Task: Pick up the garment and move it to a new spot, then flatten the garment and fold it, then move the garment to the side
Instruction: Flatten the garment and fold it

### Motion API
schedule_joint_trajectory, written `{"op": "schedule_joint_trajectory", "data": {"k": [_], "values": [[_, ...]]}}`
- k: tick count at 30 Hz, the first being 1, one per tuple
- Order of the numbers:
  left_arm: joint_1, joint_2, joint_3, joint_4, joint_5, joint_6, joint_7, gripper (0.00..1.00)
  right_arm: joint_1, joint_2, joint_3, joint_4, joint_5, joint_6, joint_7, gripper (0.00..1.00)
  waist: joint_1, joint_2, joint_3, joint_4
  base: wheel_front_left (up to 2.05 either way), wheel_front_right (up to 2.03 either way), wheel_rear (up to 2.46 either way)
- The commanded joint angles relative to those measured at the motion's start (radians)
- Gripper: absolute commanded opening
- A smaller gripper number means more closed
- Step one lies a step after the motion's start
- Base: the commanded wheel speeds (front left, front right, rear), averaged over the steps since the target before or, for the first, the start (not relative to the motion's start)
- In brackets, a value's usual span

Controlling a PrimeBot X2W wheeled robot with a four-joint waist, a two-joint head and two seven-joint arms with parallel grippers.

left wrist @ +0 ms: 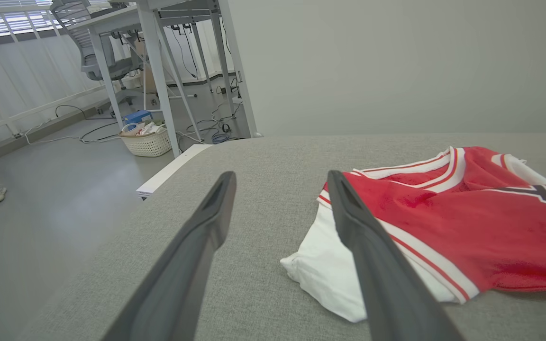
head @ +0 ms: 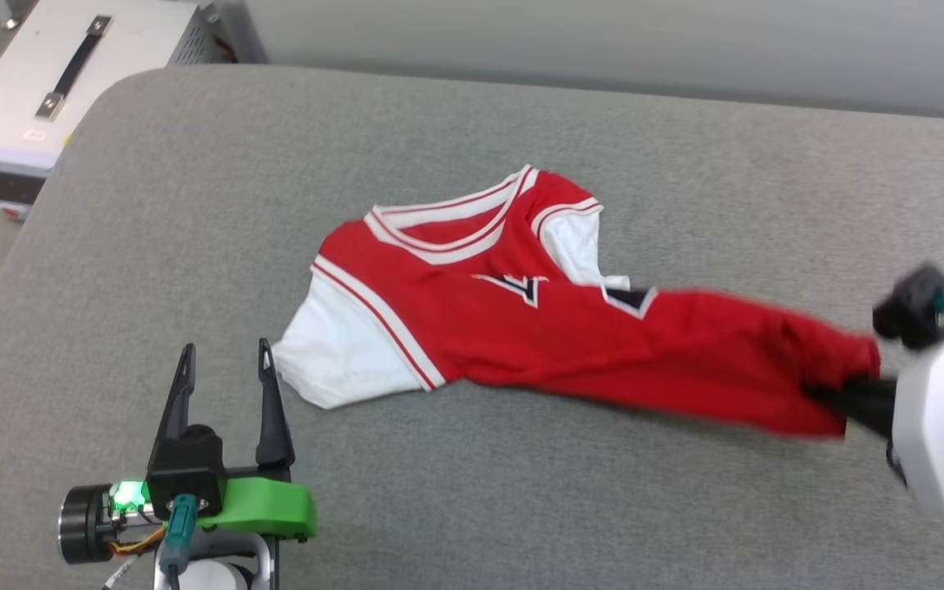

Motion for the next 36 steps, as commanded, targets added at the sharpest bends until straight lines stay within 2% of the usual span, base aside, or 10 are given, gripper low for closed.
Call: {"op": "schedule_joint_trajectory", "data": {"k": [1,8,16,17,18,19,27,28,31,36], "values": [[0.018,0.006,0.003,0.004,0.007,-0.003,-0.006,1.00,0.066,-0.009,-0.005,-0.009,0.022,-0.001,-0.014,0.00,0.0000,-0.0001,-0.051,-0.051,0.00,0.00,0.00],[0.035,0.009,0.004,0.013,0.008,-0.005,-0.006,1.00,0.385,-0.016,-0.050,0.067,0.101,-0.001,-0.101,0.00,0.0000,-0.0001,-0.066,-0.073,0.00,0.00,0.00],[0.039,0.011,0.006,0.014,0.007,-0.006,-0.006,1.00,0.633,0.074,-0.132,0.234,0.125,-0.001,-0.194,0.00,0.0000,-0.0001,-0.064,-0.084,0.00,0.00,0.00],[0.040,0.012,0.007,0.014,0.008,-0.005,-0.006,1.00,0.645,0.088,-0.153,0.250,0.116,-0.001,-0.212,0.32,0.0000,-0.0001,-0.065,-0.086,0.00,0.00,0.00],[0.041,0.012,0.007,0.015,0.008,-0.005,-0.006,1.00,0.651,0.100,-0.172,0.259,0.110,-0.001,-0.226,0.91,0.0000,-0.0001,-0.066,-0.088,0.00,0.00,0.00],[0.043,0.014,0.008,0.015,0.009,-0.004,-0.006,1.00,0.656,0.113,-0.198,0.265,0.104,-0.001,-0.245,1.00,0.0000,-0.0001,-0.067,-0.090,0.00,0.00,0.00],[0.049,0.025,0.000,0.017,0.017,-0.004,-0.006,1.00,0.658,0.124,-0.459,0.190,0.058,-0.001,-0.380,1.00,0.0000,-0.0001,-0.085,-0.090,0.00,0.00,0.00],[0.048,0.028,-0.007,0.014,0.018,-0.005,-0.006,1.00,0.653,0.109,-0.578,0.124,0.034,-0.001,-0.391,1.00,0.0000,-0.0001,-0.083,-0.079,0.00,0.00,0.00],[0.043,0.030,-0.016,0.010,0.021,-0.006,-0.006,1.00,0.639,0.100,-0.684,0.055,-0.004,-0.001,-0.367,1.00,0.0000,-0.0001,-0.075,-0.065,0.00,0.00,0.00],[0.023,0.027,-0.033,0.002,0.021,-0.004,-0.006,1.00,0.571,0.127,-0.841,-0.039,-0.114,-0.001,-0.250,1.00,0.0000,-0.0001,-0.045,-0.035,0.00,0.00,0.00]]}}
